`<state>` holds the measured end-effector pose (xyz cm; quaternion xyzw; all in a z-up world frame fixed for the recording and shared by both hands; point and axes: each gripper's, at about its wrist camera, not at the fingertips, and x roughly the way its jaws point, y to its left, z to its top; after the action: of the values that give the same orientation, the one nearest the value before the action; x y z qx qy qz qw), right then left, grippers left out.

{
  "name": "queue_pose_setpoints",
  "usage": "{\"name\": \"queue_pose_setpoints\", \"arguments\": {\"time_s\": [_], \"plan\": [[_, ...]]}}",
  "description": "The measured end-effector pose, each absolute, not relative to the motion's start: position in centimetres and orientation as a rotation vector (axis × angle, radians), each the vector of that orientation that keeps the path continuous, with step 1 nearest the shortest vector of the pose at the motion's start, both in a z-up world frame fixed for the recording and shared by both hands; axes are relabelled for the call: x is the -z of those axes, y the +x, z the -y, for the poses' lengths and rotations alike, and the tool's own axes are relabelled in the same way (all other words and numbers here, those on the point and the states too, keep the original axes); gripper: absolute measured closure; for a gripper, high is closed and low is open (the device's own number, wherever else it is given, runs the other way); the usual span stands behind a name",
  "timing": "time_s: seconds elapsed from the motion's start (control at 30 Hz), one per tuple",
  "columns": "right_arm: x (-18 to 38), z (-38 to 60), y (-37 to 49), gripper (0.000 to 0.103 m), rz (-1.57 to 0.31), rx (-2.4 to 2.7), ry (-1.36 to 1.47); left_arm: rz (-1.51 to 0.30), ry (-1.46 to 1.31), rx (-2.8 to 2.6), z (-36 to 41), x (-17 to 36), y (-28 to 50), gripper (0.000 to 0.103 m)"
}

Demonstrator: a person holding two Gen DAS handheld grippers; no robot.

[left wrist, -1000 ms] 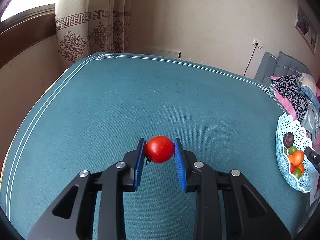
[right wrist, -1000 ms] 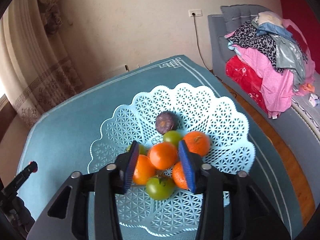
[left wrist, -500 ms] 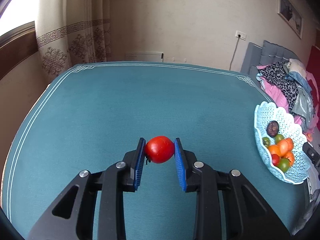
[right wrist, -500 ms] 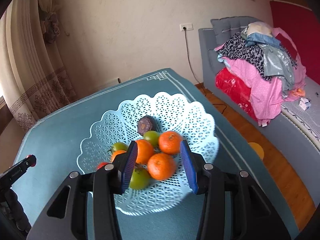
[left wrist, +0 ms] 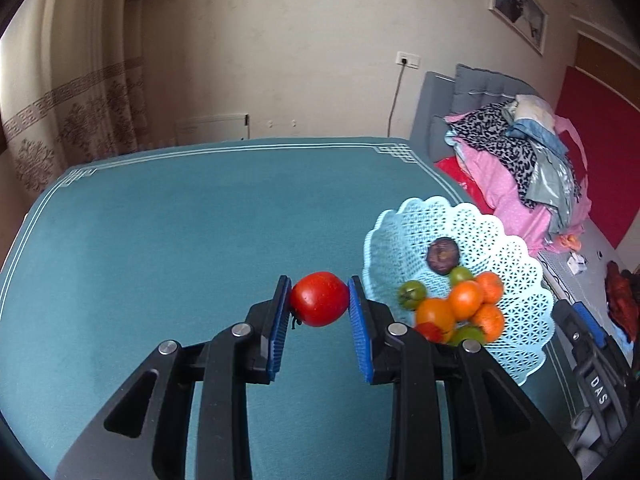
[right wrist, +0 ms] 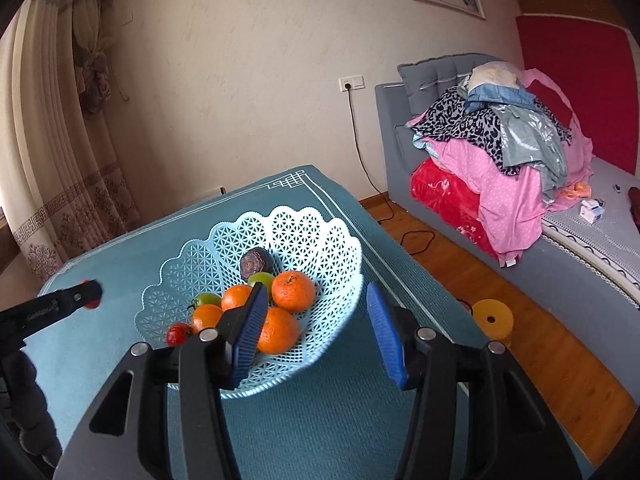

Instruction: Organize fruits

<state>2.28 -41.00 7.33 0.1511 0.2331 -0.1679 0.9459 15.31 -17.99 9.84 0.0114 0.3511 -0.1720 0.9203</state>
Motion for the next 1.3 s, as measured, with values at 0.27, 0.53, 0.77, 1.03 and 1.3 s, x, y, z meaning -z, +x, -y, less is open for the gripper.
{"name": "queue_pose_setpoints", "arguments": {"time_s": [0.27, 0.53, 0.77, 1.03, 1.3], "plan": [[-6.8, 42.0, 1.1, 0.051, -0.472, 0.333, 0.33, -0.725, 0.068, 0.42, 22.9, -9.4, 15.2, 0.073], [-6.2, 42.7, 0.1, 0.039, -0.476, 0.341, 0.351, -0.724, 0.028, 0.403, 23.4, -8.7, 15.8, 0.025], [-5.9, 42.8, -0.5, 0.024, -0.483, 0.343, 0.367, -0.659, 0.066, 0.3, 21.7, -9.0, 15.3, 0.003], [-5.9, 42.1, -0.7, 0.015, -0.527, 0.312, 0.353, -0.619, 0.222, 0.242, 21.1, -8.4, 13.3, 0.002], [-7.0, 40.4, -0.9, 0.011, -0.553, 0.278, 0.287, -0.589, 0.247, 0.245, 20.3, -9.0, 10.9, 0.002]]}}
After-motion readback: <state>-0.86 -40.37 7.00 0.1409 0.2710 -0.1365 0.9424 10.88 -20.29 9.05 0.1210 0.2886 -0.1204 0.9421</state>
